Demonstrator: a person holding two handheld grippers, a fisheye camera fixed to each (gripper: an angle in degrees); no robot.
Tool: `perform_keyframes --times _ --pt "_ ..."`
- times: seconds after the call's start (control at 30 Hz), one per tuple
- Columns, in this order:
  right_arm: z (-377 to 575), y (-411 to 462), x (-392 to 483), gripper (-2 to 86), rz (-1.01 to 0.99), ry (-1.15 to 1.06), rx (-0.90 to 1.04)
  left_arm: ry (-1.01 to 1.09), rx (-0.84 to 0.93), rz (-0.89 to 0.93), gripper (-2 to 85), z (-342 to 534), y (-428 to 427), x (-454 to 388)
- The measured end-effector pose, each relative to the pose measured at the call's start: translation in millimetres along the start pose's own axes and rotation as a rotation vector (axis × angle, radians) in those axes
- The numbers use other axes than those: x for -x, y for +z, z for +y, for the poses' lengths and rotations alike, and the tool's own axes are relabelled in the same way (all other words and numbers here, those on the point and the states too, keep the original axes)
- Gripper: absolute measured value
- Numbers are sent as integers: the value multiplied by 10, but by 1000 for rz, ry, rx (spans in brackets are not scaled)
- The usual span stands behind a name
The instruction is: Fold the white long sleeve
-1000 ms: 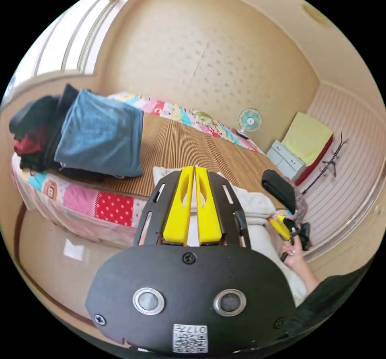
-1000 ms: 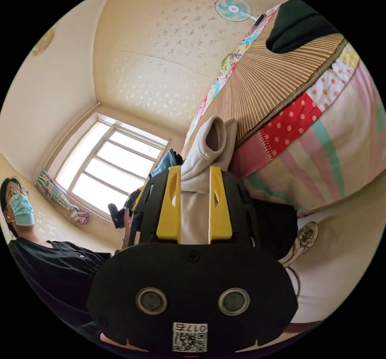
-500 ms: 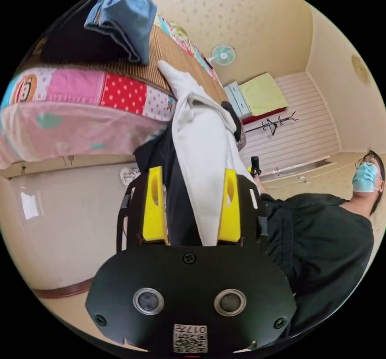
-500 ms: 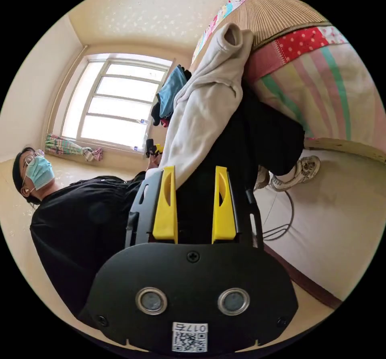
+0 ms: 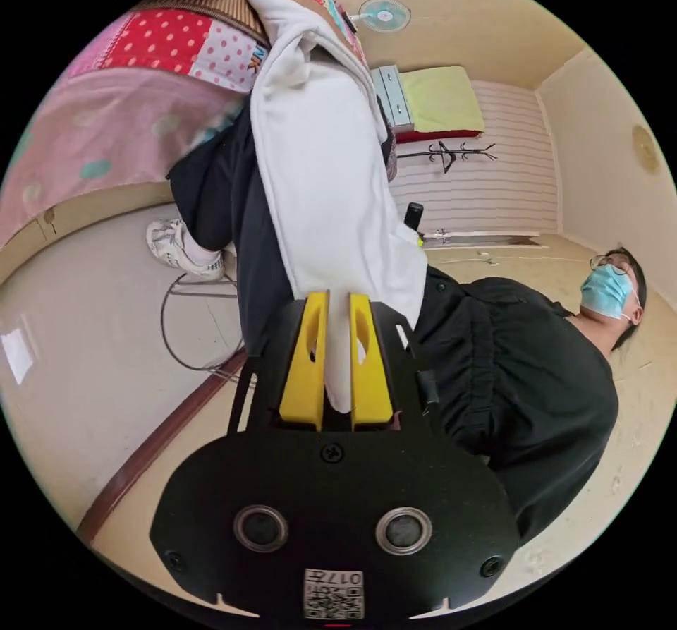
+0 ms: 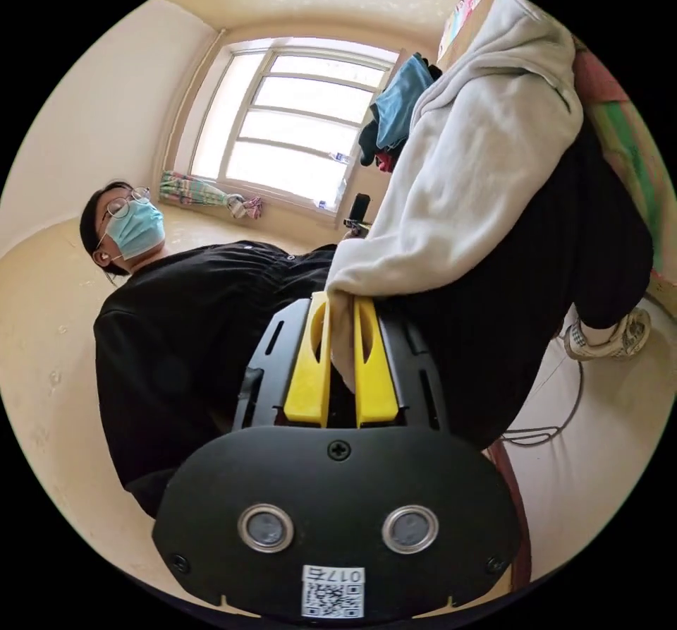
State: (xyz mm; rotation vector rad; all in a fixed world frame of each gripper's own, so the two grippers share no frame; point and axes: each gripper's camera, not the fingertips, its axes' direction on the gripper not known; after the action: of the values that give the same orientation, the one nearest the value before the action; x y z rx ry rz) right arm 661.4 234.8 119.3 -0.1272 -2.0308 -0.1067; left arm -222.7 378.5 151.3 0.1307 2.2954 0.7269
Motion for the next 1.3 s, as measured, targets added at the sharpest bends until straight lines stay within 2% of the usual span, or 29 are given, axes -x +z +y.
perform_keyframes --times 0.1,0.17,0.27,0.3,0.4,0.47,0.53,0.6,0.7,0.77,0.9,1.03,1.13,1.2,1.3 --pt "-190 -312 155 33 94 -31 -209 60 -167 88 -4 -302 -219 -284" --pt "-342 -463 384 26 239 -76 -352 154 -401 150 -7 -496 -534 -581" --pt "-567 -445 613 22 401 -117 -485 158 -678 114 -4 -674 -888 -774" --pt "-619 -423 609 22 429 -98 -501 141 -703 88 -2 -716 -918 -795" --pt "-864 -225 447 21 574 22 -510 110 -637 -22 44 -972 -817 -927" --pt "-999 -61 225 23 601 118 -471 33 -435 -94 129 -1142 -469 -932" --pt "-1000 5 139 27 550 122 -479 -68 -302 -197 155 -1137 -167 -880" --pt "-923 -13 121 34 476 99 -518 -157 -299 -325 160 -976 75 -863" --pt "-757 -83 98 49 352 73 -571 -208 -238 -248 144 -862 526 -741" --pt "-676 -57 91 56 299 74 -552 -202 -325 -29 76 -820 685 -631" --pt "-538 13 255 43 270 30 -551 -56 -508 98 41 -947 628 -868" --pt "-690 -107 576 34 246 -78 -629 165 -649 14 40 -1460 335 -1480" --pt "-1010 -210 673 39 219 -171 -716 202 -742 -53 46 -1899 149 -1663" --pt "-1196 -273 528 47 230 -104 -787 146 -733 -114 60 -2201 147 -1579" --pt "-1445 -296 122 76 358 167 -763 27 -744 -157 139 -2400 256 -1314"
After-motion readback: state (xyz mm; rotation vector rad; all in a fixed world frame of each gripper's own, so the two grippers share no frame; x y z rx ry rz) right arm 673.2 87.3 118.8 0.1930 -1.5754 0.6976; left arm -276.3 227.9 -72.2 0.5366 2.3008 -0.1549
